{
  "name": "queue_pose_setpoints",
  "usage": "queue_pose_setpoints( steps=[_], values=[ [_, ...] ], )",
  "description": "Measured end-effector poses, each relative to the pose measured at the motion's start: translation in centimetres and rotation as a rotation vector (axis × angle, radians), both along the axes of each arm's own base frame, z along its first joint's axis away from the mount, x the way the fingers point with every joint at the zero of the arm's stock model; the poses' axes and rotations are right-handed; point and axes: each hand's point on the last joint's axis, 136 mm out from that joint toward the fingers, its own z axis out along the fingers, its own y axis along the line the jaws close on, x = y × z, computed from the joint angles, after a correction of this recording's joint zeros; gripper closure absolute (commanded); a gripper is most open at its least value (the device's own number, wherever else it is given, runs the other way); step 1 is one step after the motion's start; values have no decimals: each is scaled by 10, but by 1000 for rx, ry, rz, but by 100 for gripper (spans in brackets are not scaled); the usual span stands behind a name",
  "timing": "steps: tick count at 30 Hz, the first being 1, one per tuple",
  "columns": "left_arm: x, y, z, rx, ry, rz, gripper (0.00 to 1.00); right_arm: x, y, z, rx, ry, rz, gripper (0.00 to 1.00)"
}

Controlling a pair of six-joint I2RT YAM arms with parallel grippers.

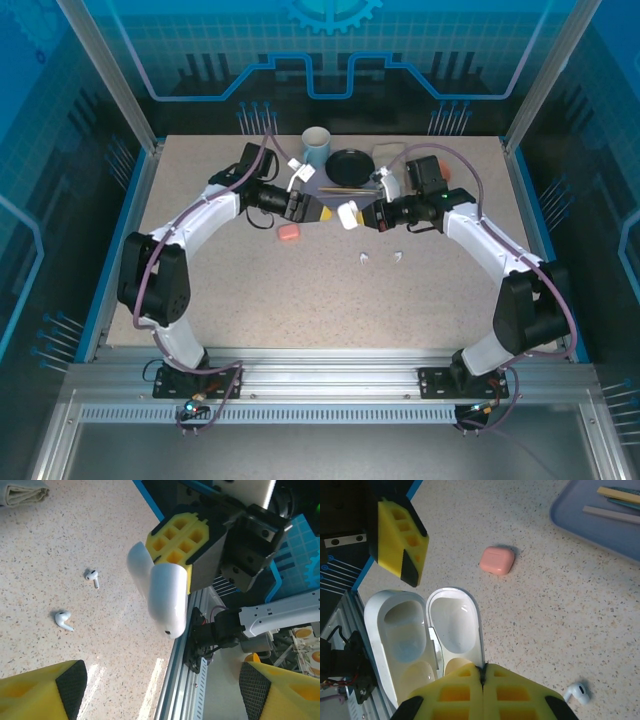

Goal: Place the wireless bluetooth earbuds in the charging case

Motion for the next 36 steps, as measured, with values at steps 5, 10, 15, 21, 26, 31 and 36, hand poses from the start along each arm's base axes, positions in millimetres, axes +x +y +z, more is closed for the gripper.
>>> queue_pose_setpoints(
  steps=[5, 10, 15, 21, 26, 31, 36],
  values=[
    [9, -5, 5, -12, 0, -37, 18, -9, 6, -3, -32, 6, 43, 100],
    [14, -9, 4, -17, 22, -100, 20, -18, 12, -5, -91, -7, 96, 100],
    [0, -6, -13, 3, 108, -135, 21, -18, 17, -12, -158, -26, 141, 100],
    [-11, -3, -20, 19, 154, -154, 22, -9, 28, -25, -265, -54, 210, 100],
    [-12, -2, -27, 31, 171, -158, 24, 2, 35, -33, -316, -74, 258, 100],
    [-8, -2, -35, 45, 179, -151, 30, 10, 38, -34, -334, -88, 283, 100],
    [-4, -1, -42, 54, 188, -143, 36, 16, 41, -36, -341, -101, 301, 100]
  ],
)
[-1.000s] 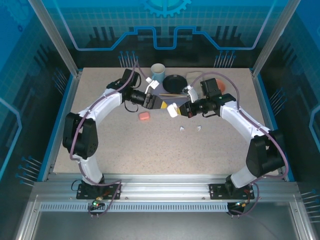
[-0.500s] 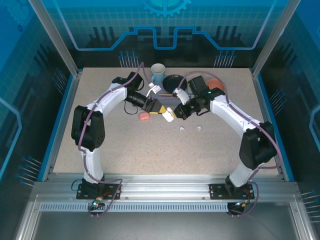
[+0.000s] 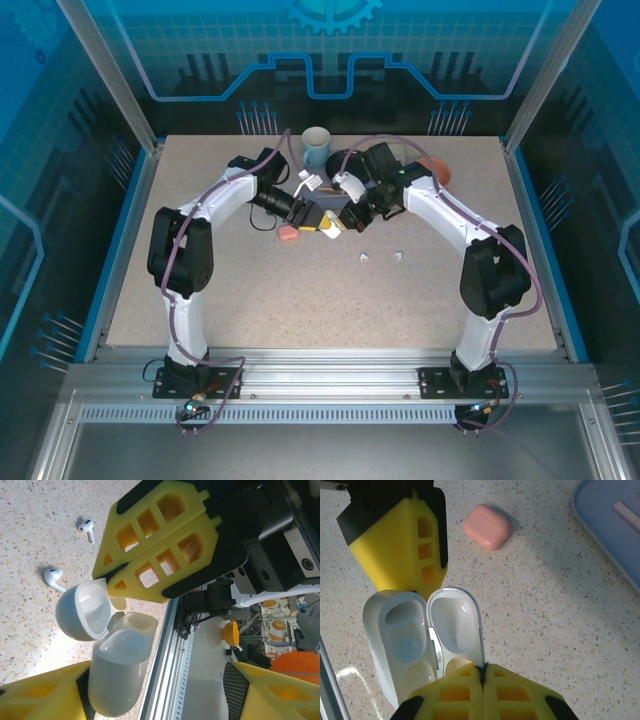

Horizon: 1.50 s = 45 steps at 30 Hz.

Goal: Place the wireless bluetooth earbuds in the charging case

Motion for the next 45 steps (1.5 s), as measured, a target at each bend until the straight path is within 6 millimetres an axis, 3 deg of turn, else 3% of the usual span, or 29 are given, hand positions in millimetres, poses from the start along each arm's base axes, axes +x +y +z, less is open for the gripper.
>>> queue_pose_setpoints(
  steps=[6, 16, 34, 45],
  values=[
    [5, 3, -10, 13, 21, 11, 44, 0, 0, -1, -3, -3, 11, 100],
    [11, 3, -19, 20, 48, 9, 49, -3, 1, 2, -6, -6, 37, 100],
    [1, 2, -9, -19, 82, -33, 64, -1, 11, 7, -17, -18, 87, 100],
    [2, 2, -8, -35, 83, -42, 83, 0, 10, 7, -29, -18, 87, 100]
  ],
)
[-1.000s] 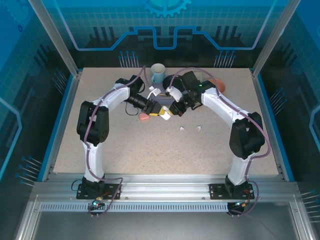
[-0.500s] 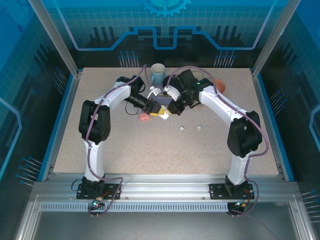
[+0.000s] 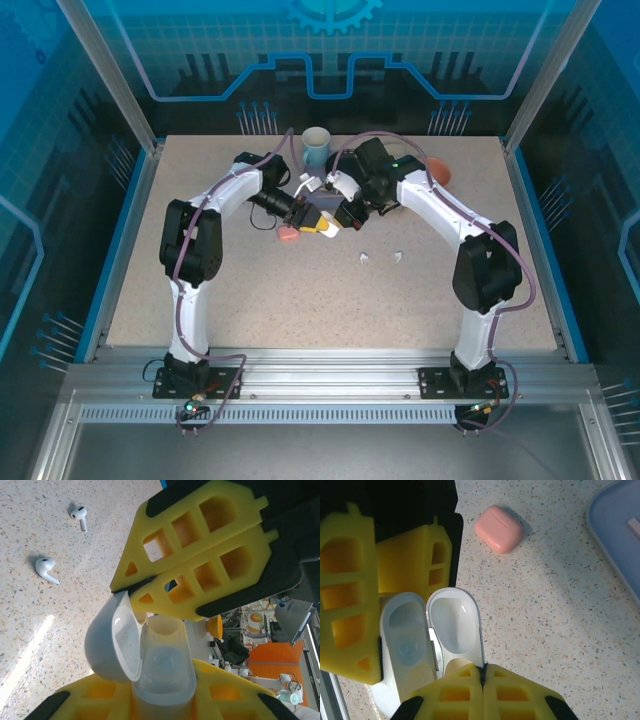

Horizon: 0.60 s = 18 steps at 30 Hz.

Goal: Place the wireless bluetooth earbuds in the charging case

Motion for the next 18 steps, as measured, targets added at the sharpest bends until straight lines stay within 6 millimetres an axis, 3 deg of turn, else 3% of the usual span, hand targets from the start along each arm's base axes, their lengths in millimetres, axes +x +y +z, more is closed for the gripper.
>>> queue_pose_setpoints(
  steps=[3, 4, 7, 9, 12, 18],
  values=[
    [0, 0, 0, -3, 1, 0, 90, 1, 0, 0, -2, -2, -4, 100],
    [0, 0, 0, -4, 1, 1, 95, 1, 0, 0, -1, 0, -9, 96],
    [3, -1, 0, -15, -10, 3, 100, 4, -1, 4, 13, 7, -42, 71],
    [3, -1, -2, -19, -15, 9, 100, 8, -4, 14, 45, 5, -83, 59],
    [-1, 0, -8, -15, -22, 22, 100, 20, -22, 40, 108, -24, -174, 47],
    [-13, 3, 2, 20, -175, 78, 100, 34, -76, 112, 215, -139, -400, 43]
  ],
)
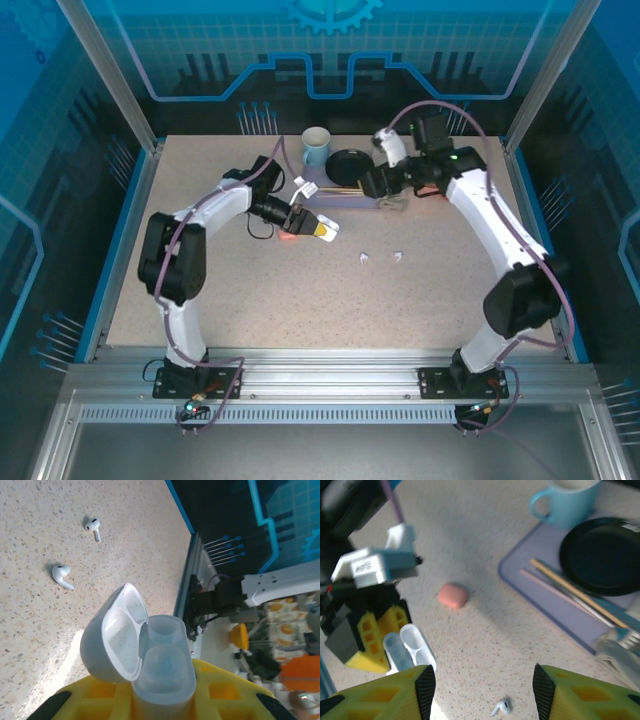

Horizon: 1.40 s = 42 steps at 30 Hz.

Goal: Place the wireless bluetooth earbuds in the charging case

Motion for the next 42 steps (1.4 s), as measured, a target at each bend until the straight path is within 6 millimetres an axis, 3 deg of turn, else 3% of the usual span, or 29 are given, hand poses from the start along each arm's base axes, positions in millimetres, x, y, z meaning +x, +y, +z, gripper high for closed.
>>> queue_pose_setpoints(
  steps=[3, 5, 9, 15, 20, 24, 32, 42],
  values=[
    [-2, -5, 12, 18, -141, 40, 100, -4, -11, 17, 20, -20, -92, 43],
    [-1, -11, 18, 29, -235, 67, 100, -8, -17, 15, 22, -4, -153, 43],
    [-2, -24, 15, 37, -422, 133, 100, -20, -34, -21, -10, 93, -305, 43],
    [-11, -35, -20, 22, -647, 239, 100, -47, -55, -83, -75, 237, -510, 43],
    [-5, -38, -19, -53, -763, 324, 100, -61, -60, -111, -109, 300, -610, 43],
    [-3, -39, -16, -128, -820, 356, 100, -63, -55, -125, -137, 331, -649, 43],
    [-23, -36, -14, -220, -875, 317, 100, -69, -39, -169, -216, 447, -681, 43],
    [-20, -13, -11, -247, -915, 337, 100, -69, -16, -208, -325, 536, -729, 43]
  ],
)
